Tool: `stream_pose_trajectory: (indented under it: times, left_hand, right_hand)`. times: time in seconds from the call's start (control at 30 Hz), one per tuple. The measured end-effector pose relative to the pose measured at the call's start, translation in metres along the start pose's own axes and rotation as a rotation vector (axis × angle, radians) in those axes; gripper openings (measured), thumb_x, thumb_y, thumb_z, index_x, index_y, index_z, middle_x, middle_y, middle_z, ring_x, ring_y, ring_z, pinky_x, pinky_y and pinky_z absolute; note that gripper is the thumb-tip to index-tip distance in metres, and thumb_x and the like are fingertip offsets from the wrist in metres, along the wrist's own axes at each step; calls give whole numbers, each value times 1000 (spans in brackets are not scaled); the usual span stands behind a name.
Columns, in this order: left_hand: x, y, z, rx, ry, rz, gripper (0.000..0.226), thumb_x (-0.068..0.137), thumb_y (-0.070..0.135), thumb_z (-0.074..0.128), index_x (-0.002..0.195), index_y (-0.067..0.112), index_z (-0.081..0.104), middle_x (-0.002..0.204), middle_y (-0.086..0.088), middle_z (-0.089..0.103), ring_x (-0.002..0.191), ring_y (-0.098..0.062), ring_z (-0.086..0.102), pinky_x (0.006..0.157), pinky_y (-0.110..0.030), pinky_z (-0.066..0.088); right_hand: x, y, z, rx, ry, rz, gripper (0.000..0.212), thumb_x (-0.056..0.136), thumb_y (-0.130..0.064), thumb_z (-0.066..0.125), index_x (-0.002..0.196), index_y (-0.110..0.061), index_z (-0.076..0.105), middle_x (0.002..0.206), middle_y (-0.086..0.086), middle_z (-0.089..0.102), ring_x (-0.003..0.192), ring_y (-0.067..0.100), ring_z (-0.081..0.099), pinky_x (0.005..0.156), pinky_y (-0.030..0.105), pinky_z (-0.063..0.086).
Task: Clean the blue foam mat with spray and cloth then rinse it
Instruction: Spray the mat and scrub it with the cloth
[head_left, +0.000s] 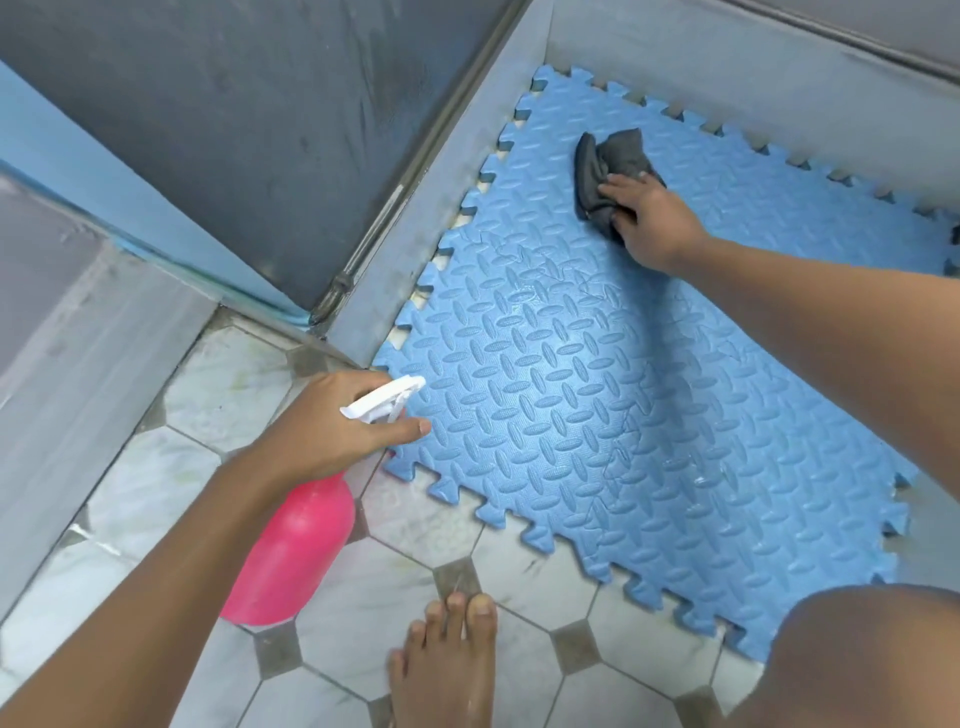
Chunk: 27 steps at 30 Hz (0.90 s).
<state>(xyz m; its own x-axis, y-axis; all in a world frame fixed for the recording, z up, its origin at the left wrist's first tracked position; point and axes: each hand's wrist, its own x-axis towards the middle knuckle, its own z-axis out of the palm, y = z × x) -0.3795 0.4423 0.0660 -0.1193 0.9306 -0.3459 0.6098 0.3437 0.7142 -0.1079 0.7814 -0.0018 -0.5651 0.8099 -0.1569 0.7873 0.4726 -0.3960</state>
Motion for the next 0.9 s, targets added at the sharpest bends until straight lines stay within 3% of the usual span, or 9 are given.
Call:
stream_pose_trajectory:
  times: [0.07,0.17,0.23,0.37,0.43,0.53,0.67,0.83,0.9]
  left_hand:
    - [-3,-9,-3,-19,-66,-10,45,74,52,86,62,20,57,57,0,46,55,-9,40,57,-33,31]
    - [-11,-15,-5,-87,-53,-73,55,68,63,81,61,11,65,57,-9,60,53,-12,50,55,-31,37]
    - [-16,-16,-7,-124,-22,-107,54,71,57,85,60,8,65,56,-12,65,50,-13,53,54,-27,38]
    - [-19,-21,-15,-193,-89,-84,65,68,63,86,68,3,61,62,-16,56,58,-20,50,63,-33,37]
    - [-19,-19,-15,-231,-132,-86,54,68,62,85,66,11,68,63,-17,64,57,-27,58,61,-37,44]
    - [-21,-7,-16,-241,-78,-85,57,62,70,83,64,14,69,55,-7,65,48,-20,55,53,-27,41]
    - [-18,5,-27,-274,18,-86,44,74,49,83,78,7,72,66,-14,69,55,-17,59,52,-31,54]
    - [-14,19,-31,-196,59,-71,32,91,29,76,70,5,72,67,-12,73,55,-29,66,66,-34,48]
    - [-8,23,-28,-168,61,-102,36,93,32,75,66,8,72,69,-14,74,58,-36,68,66,-41,52]
  right_hand:
    - [1,0,-2,4,-1,10,46,101,-17,47,146,-17,49,157,0,40,149,33,25,124,42,17]
    - [-4,-9,6,46,49,69,47,100,-16,47,147,-21,47,159,-3,37,151,32,19,122,44,19]
    - [-10,-22,15,51,70,68,49,100,-16,47,149,-22,46,160,-4,35,152,32,17,122,45,19]
    - [-34,-54,40,51,40,-156,47,98,-13,52,144,-19,52,154,-2,44,150,33,23,124,39,17]
    - [-45,-69,52,79,29,-201,47,97,-14,54,143,-20,54,153,-4,46,150,32,22,122,38,20]
    - [-56,-91,62,90,7,-243,46,97,-15,55,143,-21,54,153,-6,46,151,30,21,122,42,23]
    - [-92,-130,86,84,-109,-528,46,94,-15,60,140,-21,57,151,-4,49,150,32,23,121,45,27]
    - [-162,-174,122,44,-329,-1055,37,96,-13,60,132,-15,64,144,0,56,147,30,32,124,37,18]
    - [-169,-152,117,58,-337,-1085,35,100,-15,56,134,-15,62,145,-3,55,148,28,31,121,36,26]
